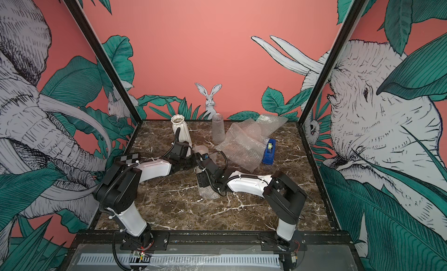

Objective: Wrap vases in bubble wrap
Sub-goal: Wrap the vase in bubble wrap.

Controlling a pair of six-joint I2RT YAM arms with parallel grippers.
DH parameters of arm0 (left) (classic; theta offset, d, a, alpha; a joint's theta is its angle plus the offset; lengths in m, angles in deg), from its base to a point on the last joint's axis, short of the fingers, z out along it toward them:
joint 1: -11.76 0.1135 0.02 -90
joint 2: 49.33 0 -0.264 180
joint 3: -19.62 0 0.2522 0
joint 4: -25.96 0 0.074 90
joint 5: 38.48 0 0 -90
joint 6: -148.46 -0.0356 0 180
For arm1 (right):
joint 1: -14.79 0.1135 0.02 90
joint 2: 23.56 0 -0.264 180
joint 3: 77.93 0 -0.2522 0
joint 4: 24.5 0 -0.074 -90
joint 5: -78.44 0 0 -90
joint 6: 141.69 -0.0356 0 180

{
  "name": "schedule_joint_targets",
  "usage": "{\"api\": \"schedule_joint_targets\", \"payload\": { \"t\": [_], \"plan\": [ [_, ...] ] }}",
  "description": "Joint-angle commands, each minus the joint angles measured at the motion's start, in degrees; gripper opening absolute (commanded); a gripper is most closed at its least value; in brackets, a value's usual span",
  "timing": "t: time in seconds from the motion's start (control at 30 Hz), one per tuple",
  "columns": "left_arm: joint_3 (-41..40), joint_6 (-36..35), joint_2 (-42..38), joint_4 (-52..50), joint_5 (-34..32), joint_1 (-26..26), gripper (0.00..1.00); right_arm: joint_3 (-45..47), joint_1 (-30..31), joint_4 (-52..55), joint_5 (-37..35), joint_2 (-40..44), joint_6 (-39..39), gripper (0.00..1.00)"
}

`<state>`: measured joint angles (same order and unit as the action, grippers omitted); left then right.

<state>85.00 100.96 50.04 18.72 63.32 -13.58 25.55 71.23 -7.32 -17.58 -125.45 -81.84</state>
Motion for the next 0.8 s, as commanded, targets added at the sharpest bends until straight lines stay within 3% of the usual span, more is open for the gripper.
{"api": "schedule_joint_targets", "payload": {
  "t": [0.0,0.33,0.43,0.57,0.77],
  "plan": [
    [-0.16,0.92,0.03,-3.59,-1.42,0.12,0.70,-2.29,0.53,2.51,-2.34,-1.98,2.22,0.71],
    [-0.28,3.11,0.29,-4.25,-2.13,0.14,0.70,-6.46,1.68,6.18,-5.07,-7.00,4.03,0.77],
    [-0.12,3.24,0.11,-4.24,-1.80,0.12,0.70,-5.56,1.36,4.39,-3.65,-7.28,3.14,0.74],
    [0.14,3.08,-0.54,-4.66,-1.34,0.14,0.71,-3.18,0.01,0.40,0.91,-6.58,1.32,0.61],
    [0.81,2.21,-2.18,-5.17,-0.33,0.11,0.89,6.83,-3.37,-15.64,10.98,-4.11,-8.90,0.51]
  ]
}}
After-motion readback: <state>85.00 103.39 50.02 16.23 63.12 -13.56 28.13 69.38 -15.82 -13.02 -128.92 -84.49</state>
